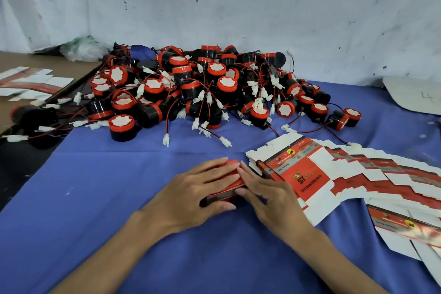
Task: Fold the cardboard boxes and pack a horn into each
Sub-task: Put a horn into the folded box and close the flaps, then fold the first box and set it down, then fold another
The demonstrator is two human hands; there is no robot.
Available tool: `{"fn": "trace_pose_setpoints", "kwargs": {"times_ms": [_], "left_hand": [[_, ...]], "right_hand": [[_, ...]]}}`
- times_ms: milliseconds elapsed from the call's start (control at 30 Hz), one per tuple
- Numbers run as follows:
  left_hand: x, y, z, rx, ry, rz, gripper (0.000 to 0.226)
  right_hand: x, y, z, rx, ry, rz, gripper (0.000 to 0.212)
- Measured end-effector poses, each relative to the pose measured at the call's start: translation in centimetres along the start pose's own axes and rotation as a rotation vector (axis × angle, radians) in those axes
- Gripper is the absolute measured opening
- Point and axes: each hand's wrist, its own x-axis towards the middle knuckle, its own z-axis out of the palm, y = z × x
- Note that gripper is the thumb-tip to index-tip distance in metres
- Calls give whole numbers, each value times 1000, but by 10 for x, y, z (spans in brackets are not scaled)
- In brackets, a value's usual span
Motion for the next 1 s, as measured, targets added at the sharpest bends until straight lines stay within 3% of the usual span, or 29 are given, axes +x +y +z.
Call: {"fn": "trace_pose_setpoints", "kwargs": {"times_ms": [100, 233, 300, 400, 467, 533, 600, 700, 767, 900, 933, 1000], "left_hand": [[3, -1, 0, 85, 55, 37, 37], [4, 1, -3, 177, 104, 39, 31], [4, 0, -9, 272, 138, -16, 28], [1, -8, -19, 453, 196, -246, 29], [1, -10, -20, 530, 180, -350, 41], [3, -4, -16, 530, 182, -333, 39], [7, 9, -14, 379, 222, -248, 35], [11, 24, -10, 98, 272, -176, 30], [12, 31, -9, -127, 273, -259, 25], [19, 37, -13, -833, 270, -586, 25], [21, 36, -13, -940, 292, -614, 29], [26, 37, -17, -1199, 374, -685, 40]], "right_hand": [[-3, 0, 0, -221, -69, -62, 41], [1, 3, -15, -322, -88, -98, 48], [11, 15, -34, -495, -45, 84, 70], [18, 32, -58, -692, -309, 606, 107], [13, 36, -57, -726, -432, 646, 99], [10, 30, -51, -792, -450, 541, 77], [10, 26, -49, -816, -384, 413, 58], [12, 20, -52, -764, -62, 194, 35], [15, 16, -61, -738, 197, 140, 25], [24, -2, -72, -545, 691, 18, 27], [26, -7, -69, -421, 720, 35, 28], [27, -14, -59, -115, 584, 151, 20]]}}
